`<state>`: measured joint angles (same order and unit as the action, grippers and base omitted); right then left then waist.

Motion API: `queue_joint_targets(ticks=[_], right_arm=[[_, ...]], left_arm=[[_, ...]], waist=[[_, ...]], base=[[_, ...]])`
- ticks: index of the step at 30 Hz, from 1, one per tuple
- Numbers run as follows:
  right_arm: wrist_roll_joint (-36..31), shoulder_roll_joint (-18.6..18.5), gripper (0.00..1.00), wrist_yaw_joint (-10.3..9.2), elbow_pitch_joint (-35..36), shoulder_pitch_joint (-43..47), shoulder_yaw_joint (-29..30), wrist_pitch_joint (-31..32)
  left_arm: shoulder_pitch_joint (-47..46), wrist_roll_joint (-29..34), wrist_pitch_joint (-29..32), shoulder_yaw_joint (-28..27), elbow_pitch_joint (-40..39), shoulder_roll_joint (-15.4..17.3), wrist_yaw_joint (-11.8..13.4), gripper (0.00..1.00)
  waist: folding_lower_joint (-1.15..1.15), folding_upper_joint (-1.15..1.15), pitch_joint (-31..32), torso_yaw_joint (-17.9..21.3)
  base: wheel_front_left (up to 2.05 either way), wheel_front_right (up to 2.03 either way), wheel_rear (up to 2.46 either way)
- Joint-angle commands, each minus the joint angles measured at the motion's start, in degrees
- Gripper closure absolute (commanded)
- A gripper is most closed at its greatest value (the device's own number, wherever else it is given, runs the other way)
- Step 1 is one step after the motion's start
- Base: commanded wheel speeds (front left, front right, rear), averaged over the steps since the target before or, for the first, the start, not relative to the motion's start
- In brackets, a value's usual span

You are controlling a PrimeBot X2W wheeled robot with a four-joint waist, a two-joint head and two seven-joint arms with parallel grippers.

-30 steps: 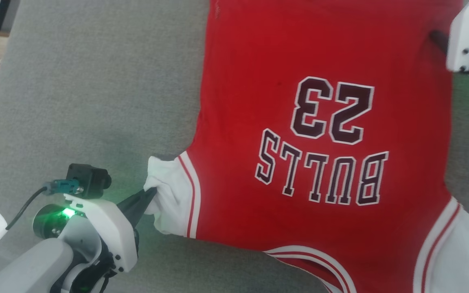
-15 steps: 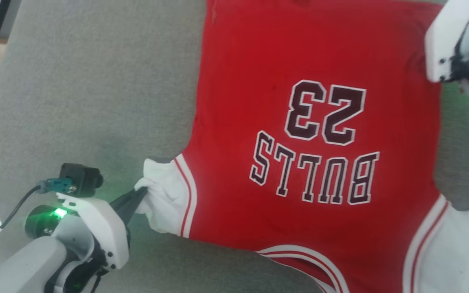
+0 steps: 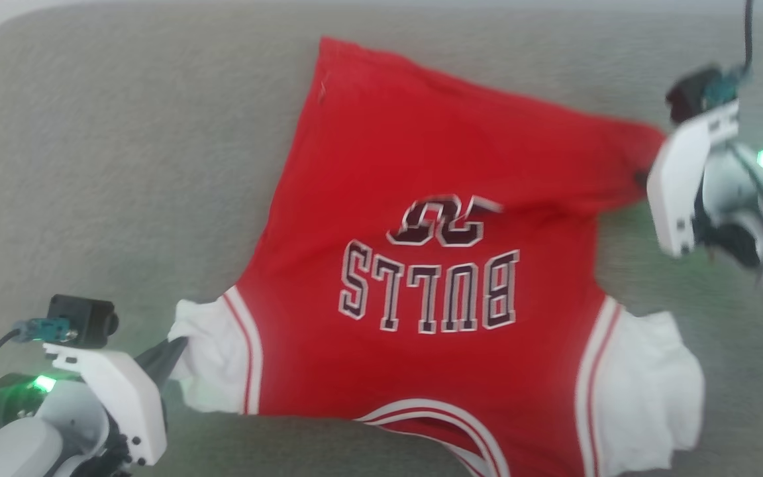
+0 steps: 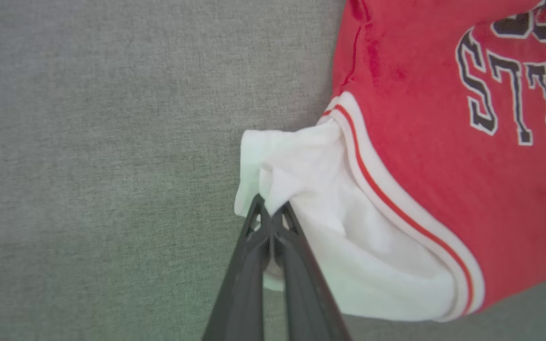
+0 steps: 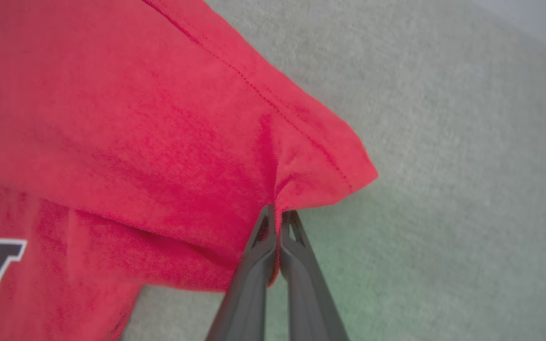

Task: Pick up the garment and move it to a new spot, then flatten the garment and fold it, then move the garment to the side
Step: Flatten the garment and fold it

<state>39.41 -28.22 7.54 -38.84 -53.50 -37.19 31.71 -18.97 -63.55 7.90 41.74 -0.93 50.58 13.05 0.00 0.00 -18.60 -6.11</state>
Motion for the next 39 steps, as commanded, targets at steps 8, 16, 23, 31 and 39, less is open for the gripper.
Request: queue_joint_targets(ticks=[8, 16, 23, 31, 39], right_arm=[[5.5, -5.1, 1.00, -0.10, 12.7, 15.4, 2.3, -0.5], [3.4, -3.4, 1.00, -0.10, 21.0, 32.2, 11.5, 0.1], [-2.0, 2.1, 0.44, -0.07, 21.4, 38.8, 16.9, -0.4], [-5.4, 4.6, 0.00, -0.10, 26.7, 41.8, 21.8, 2.0], [-6.0, 4.4, 0.00, -0.08, 42.8, 43.2, 27.2, 7.1]], left_arm=[[3.3, -1.7, -0.1, -1.3, -2.2, 3.0, 1.8, 1.00], [4.8, -2.5, -0.5, -1.8, -2.9, 4.2, 2.1, 1.00], [5.0, -2.6, -0.4, -1.5, -2.7, 4.1, 1.7, 1.00], [5.7, -2.6, -0.9, -1.2, -2.3, 4.1, 1.4, 1.00], [5.7, -1.9, -1.0, -0.6, -2.7, 3.7, 1.2, 1.00]], waist=[[0.00, 0.00, 4.2, 6.9], [0.00, 0.00, 5.0, 9.6], [0.00, 0.00, 5.3, 10.1], [0.00, 0.00, 6.2, 9.9], [0.00, 0.00, 6.8, 8.5]], base=[[0.00, 0.00, 0.00], [0.00, 0.00, 0.00], [0.00, 0.00, 0.00], [0.00, 0.00, 0.00], [0.00, 0.00, 0.00]])
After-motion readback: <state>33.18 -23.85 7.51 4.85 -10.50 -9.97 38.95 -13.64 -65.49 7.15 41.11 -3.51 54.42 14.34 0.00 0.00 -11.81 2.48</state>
